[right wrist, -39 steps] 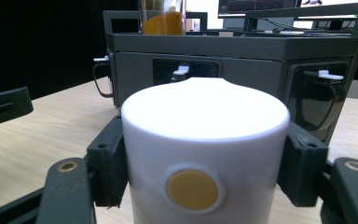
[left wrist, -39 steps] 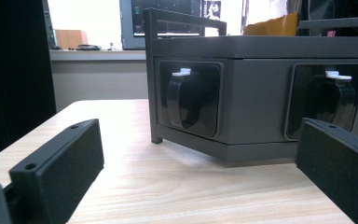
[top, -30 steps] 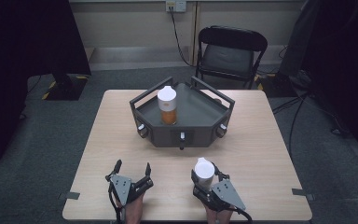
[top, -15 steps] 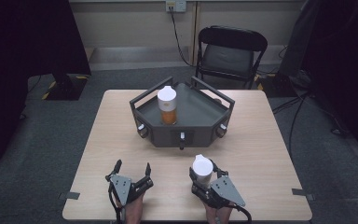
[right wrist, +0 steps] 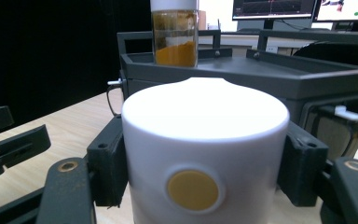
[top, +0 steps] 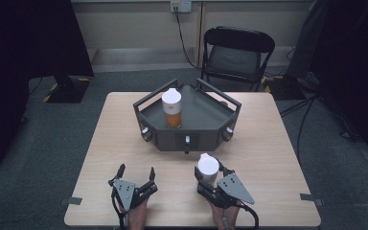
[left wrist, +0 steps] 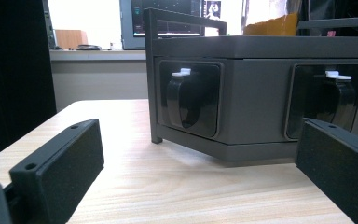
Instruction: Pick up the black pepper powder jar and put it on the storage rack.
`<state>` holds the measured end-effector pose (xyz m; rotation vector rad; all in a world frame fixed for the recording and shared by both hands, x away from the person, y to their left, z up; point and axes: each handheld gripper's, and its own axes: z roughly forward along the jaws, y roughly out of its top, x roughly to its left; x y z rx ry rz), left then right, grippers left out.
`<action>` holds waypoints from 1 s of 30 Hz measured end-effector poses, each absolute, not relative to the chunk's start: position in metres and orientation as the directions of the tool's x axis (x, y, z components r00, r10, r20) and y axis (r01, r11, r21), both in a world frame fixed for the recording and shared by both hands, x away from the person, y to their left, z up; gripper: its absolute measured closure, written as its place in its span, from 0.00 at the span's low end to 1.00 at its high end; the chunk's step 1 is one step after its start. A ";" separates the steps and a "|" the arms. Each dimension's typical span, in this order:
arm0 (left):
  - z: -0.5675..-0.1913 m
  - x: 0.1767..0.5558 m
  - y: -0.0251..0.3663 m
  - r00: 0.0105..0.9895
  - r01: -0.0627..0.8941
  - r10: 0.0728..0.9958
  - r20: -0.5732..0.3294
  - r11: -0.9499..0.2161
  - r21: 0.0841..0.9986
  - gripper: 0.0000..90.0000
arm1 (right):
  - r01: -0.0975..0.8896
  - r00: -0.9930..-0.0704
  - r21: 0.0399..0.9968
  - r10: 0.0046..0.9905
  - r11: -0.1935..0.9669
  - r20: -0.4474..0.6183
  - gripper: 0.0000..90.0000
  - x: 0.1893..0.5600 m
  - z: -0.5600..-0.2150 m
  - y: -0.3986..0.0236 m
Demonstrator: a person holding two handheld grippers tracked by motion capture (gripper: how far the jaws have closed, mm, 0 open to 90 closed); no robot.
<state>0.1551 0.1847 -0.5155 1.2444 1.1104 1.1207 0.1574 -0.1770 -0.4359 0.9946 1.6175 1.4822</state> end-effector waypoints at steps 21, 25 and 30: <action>-0.516 0.155 0.185 0.122 -0.017 0.993 -0.008 0.010 1.000 0.01 | 0.033 -0.469 0.996 0.881 0.084 -0.059 0.33 0.178 -0.396 -0.177; -0.516 0.155 0.185 0.122 -0.017 0.993 -0.008 0.011 1.000 0.01 | 0.030 -0.471 0.996 0.880 0.083 -0.059 0.33 0.182 -0.389 -0.177; -0.516 0.155 0.185 0.122 -0.017 0.993 -0.008 0.010 1.000 0.01 | 0.025 -0.473 0.996 0.878 0.089 -0.067 0.33 0.188 -0.382 -0.176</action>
